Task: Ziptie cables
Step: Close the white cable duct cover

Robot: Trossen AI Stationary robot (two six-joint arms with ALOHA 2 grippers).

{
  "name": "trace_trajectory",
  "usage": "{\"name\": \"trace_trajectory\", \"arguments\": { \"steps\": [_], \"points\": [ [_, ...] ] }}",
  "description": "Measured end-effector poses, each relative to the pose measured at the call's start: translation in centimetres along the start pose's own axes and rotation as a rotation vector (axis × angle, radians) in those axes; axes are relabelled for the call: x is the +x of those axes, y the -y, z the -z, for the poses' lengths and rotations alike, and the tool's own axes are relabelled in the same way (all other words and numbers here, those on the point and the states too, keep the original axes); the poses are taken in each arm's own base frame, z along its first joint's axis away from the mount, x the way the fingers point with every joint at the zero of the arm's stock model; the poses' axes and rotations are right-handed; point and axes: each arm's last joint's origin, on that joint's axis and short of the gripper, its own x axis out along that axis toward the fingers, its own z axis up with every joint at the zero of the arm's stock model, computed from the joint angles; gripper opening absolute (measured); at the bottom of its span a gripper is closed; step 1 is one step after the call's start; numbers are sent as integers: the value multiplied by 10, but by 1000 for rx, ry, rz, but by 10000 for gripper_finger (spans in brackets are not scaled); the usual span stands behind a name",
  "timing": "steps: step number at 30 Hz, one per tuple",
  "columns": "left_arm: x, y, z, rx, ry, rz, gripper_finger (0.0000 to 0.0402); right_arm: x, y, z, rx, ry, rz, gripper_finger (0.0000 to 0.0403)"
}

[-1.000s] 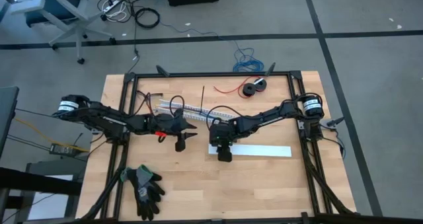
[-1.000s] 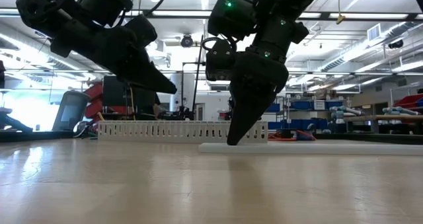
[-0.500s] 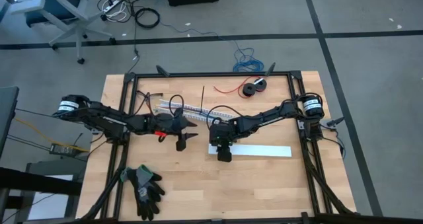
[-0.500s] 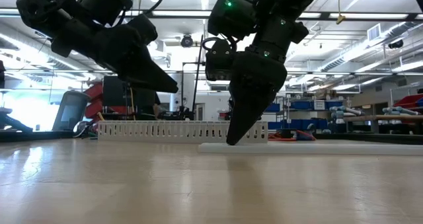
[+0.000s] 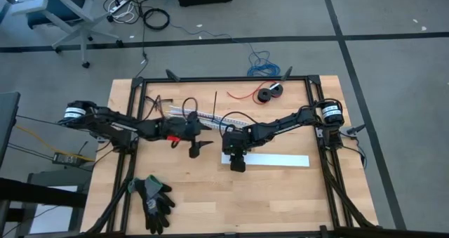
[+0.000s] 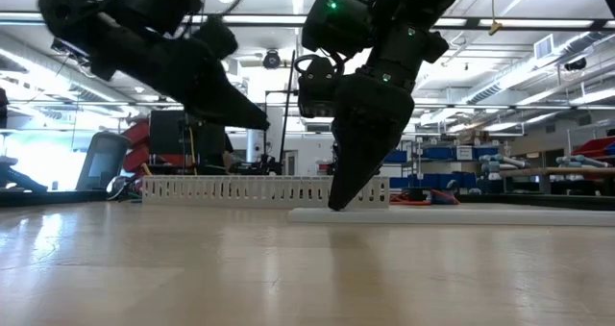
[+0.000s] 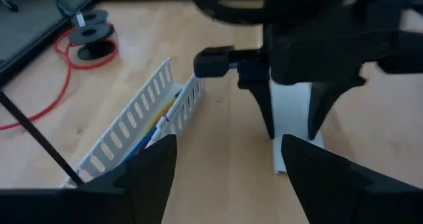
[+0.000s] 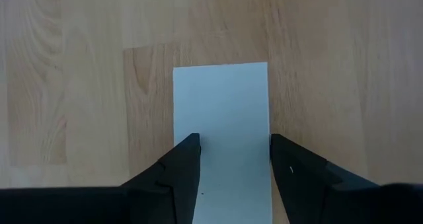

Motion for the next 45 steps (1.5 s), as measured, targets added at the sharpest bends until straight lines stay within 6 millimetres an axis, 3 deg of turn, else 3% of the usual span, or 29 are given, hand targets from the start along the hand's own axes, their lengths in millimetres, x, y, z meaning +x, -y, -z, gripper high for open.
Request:
{"name": "trace_trajectory", "arguments": {
  "steps": [8,16,21,26,39,45],
  "points": [
    [48,-23,-13,124,-153,84,284,0,0,0,47,1,0,170],
    [80,-51,-29,218,-121,157,284,0,-1,0,103,-2,6,170],
    [94,-71,-22,207,-166,233,284,0,-4,1,124,3,34,170],
    [108,-75,-15,202,-181,278,284,1,-13,3,100,1,35,170],
    [121,-81,-33,237,-127,213,284,1,-17,6,114,-14,35,170],
    [122,-81,-28,228,-159,221,284,1,-17,6,152,-14,35,170]
  ]
}}
